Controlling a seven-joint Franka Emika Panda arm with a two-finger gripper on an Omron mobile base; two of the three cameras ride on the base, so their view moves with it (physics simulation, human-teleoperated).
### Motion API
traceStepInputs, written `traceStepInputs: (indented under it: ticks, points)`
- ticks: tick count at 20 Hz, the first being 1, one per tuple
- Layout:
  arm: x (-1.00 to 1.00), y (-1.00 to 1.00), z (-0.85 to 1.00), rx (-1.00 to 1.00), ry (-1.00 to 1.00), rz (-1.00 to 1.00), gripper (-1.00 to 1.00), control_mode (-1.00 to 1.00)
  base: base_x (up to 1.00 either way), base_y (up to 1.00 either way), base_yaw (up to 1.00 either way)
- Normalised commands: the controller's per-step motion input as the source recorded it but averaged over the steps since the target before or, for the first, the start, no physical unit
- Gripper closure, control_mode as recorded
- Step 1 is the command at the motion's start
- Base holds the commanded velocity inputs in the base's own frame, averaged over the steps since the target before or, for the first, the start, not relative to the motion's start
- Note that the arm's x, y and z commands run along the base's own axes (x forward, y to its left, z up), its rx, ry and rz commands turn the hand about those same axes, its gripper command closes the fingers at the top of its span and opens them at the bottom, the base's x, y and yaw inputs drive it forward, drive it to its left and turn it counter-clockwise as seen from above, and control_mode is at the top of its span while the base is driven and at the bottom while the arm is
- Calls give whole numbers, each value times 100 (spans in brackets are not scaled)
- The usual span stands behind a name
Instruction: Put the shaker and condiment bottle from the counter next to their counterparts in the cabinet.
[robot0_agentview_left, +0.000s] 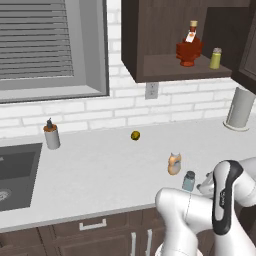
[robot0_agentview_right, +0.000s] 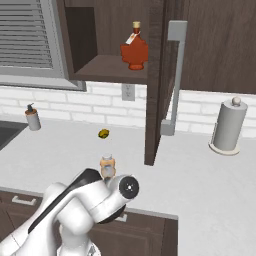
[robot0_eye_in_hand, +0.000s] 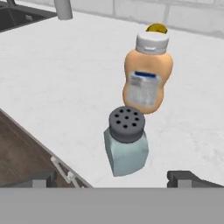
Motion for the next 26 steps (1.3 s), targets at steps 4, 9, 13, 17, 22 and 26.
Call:
traceStepInputs:
  ticks: [4,9,13,17,22,26]
  points:
    - [0,0,-16,0,-3,0,-100,-100,0,0,0]
    - [0,0,-16,0,-2,0,-100,-100,0,0,0]
    - [1,0,-9,0,0,0,-100,-100,0,0,0]
    - [2,0,-3,0,0,0,-100,-100,0,0,0]
    - [13,0,0,2,0,0,-100,-100,0,0,0]
    - [15,0,0,3,0,0,-100,-100,0,0,0]
